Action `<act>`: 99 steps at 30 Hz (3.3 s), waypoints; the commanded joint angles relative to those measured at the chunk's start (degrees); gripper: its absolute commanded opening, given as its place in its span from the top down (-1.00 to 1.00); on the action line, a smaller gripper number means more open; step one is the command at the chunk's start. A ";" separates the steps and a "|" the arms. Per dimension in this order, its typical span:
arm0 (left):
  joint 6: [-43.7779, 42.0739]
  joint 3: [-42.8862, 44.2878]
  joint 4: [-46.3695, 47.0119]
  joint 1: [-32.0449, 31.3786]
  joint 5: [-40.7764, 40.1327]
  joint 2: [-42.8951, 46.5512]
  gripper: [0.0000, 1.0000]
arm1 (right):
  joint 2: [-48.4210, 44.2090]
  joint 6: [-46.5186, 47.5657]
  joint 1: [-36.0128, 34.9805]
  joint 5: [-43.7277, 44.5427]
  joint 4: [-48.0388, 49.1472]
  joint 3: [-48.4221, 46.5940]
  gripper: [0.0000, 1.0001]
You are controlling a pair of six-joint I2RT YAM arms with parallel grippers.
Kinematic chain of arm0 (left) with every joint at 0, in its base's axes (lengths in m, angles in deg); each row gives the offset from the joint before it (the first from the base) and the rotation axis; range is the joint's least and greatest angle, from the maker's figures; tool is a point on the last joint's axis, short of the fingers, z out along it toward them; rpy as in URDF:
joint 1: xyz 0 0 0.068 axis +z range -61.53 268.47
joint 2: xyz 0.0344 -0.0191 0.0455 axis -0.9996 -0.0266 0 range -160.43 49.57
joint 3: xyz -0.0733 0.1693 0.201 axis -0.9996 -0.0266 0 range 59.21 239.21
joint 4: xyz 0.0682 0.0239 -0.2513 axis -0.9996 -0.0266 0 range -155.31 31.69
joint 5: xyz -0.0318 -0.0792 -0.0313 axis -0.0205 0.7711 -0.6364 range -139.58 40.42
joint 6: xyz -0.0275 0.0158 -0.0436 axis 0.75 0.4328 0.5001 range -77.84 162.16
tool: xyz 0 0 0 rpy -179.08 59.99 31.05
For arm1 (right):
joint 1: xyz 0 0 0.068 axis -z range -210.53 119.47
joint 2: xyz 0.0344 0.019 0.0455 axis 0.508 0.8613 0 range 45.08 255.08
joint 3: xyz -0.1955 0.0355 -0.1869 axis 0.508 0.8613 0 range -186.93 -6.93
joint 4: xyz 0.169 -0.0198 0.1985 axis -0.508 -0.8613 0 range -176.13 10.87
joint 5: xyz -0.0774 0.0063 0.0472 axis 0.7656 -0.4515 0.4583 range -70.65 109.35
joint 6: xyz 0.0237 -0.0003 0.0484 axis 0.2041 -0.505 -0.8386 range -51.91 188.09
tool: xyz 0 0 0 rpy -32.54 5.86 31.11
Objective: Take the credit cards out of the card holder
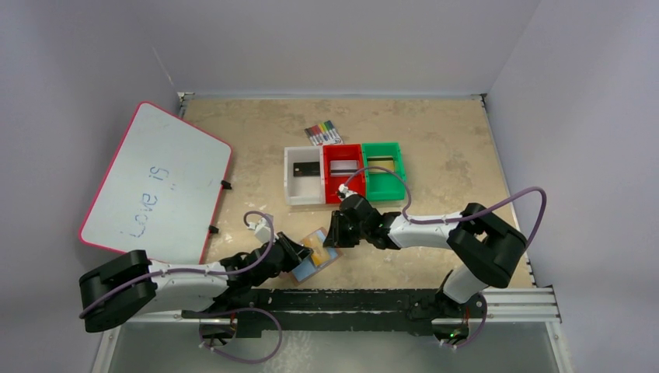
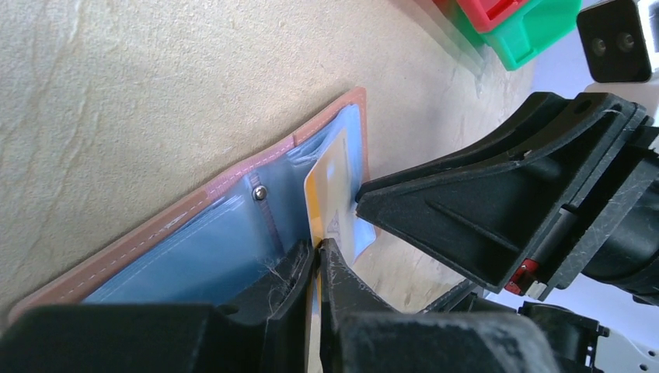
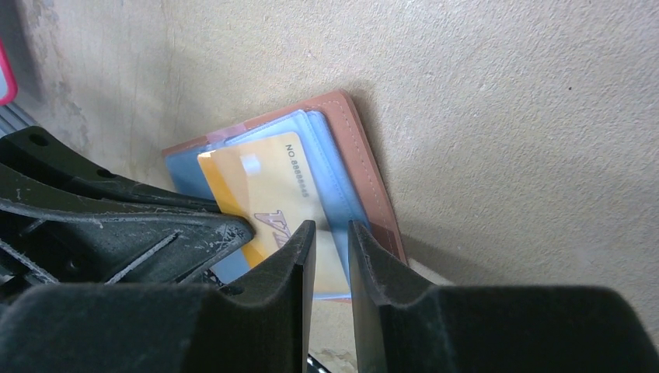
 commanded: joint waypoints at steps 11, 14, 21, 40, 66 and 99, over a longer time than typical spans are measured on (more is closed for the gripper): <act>-1.46 2.28 -15.69 0.03 -2.74 11.93 1.00 | 3.12 1.14 0.04 4.90 -5.97 0.77 0.48; -2.30 3.49 -20.14 0.09 -3.12 14.52 1.00 | 3.04 1.14 -0.01 5.07 -6.25 0.45 0.48; -6.81 9.14 -26.24 0.07 -3.26 17.34 1.00 | 1.02 2.40 0.03 3.00 -4.39 -0.26 0.43; -15.98 20.63 -38.28 0.01 -4.87 14.44 1.00 | -14.14 1.89 0.03 8.08 -7.93 -1.37 0.14; -22.17 11.94 -16.45 0.09 2.25 28.53 1.00 | -39.34 -0.54 6.54 -5.93 19.00 17.35 -0.66; -24.24 10.70 -7.80 0.10 10.01 27.82 1.00 | -23.78 -8.94 11.99 -36.18 52.06 20.51 0.43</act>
